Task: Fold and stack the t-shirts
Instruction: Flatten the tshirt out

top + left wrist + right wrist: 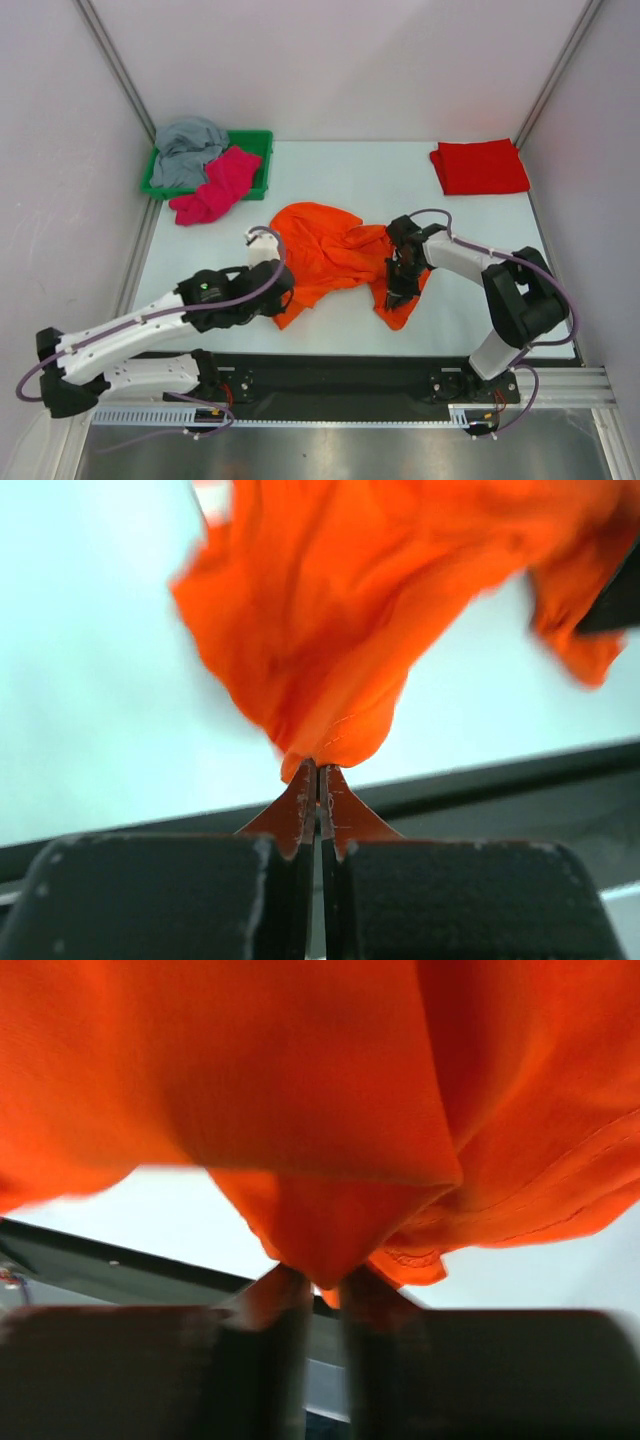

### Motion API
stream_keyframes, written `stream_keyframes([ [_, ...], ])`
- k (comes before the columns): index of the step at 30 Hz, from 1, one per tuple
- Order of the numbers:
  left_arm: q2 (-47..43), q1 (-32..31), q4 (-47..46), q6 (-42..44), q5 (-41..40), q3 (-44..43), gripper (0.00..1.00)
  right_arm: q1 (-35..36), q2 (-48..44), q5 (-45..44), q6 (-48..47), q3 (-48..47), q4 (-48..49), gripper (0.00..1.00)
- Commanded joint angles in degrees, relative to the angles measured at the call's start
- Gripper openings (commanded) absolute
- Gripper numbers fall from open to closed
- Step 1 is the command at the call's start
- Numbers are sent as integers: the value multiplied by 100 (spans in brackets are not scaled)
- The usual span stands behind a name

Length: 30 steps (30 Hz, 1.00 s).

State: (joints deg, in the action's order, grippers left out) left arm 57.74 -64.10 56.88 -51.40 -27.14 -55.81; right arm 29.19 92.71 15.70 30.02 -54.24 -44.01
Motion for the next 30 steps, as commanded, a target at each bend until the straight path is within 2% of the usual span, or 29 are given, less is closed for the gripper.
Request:
stream_keyframes([
  [1, -306, 195, 533, 243, -1202, -956, 0, 17, 107, -225, -75, -482, -1, 13],
  [3, -350, 310, 596, 629, -1652, -1630, 0, -10, 20, -217, -145, -658, -37, 0],
  [7, -395, 450, 614, 1376, -2813, -2749, 0, 69, -191, 134, -374, -974, -291, 0],
  [9, -377, 538, 360, 2052, -3437, -3266, 0, 96, -314, 39, -383, -1132, -415, 0],
  [11, -403, 565, 9, 2919, -3771, -3471, 0, 96, -402, -119, -374, -1159, -661, 0],
  [14, -553, 574, -1098, 4167, -4027, -3437, 0, 17, -578, -392, -348, -1089, -942, 0],
  [17, -597, 574, -1469, 4637, -4159, -3366, 0, -281, -938, -324, -321, -1019, -1162, 0],
  [22, -684, 582, -1084, 4262, -4020, -3007, 0, -642, -1623, 240, -321, -1273, -1715, 0],
  [26, -659, 591, -715, 3646, -3572, -2558, 0, -809, -1370, 486, -532, -1589, -1831, 2],
  [27, -606, 617, -635, 3550, -3466, -2401, 0, -888, -1221, 443, -611, -1712, -1831, 15],
  [28, -536, 635, -582, 3410, -3361, -2312, 1, -1002, -1028, 373, -698, -1826, -1778, 22],
  [29, -361, 740, -512, 3330, -3064, -2224, 0, -1247, -678, 250, -856, -1923, -1673, 24],
  [30, -290, 784, -538, 3251, -2956, -2050, 0, -1380, -475, -56, -936, -2133, -1568, 34],
])
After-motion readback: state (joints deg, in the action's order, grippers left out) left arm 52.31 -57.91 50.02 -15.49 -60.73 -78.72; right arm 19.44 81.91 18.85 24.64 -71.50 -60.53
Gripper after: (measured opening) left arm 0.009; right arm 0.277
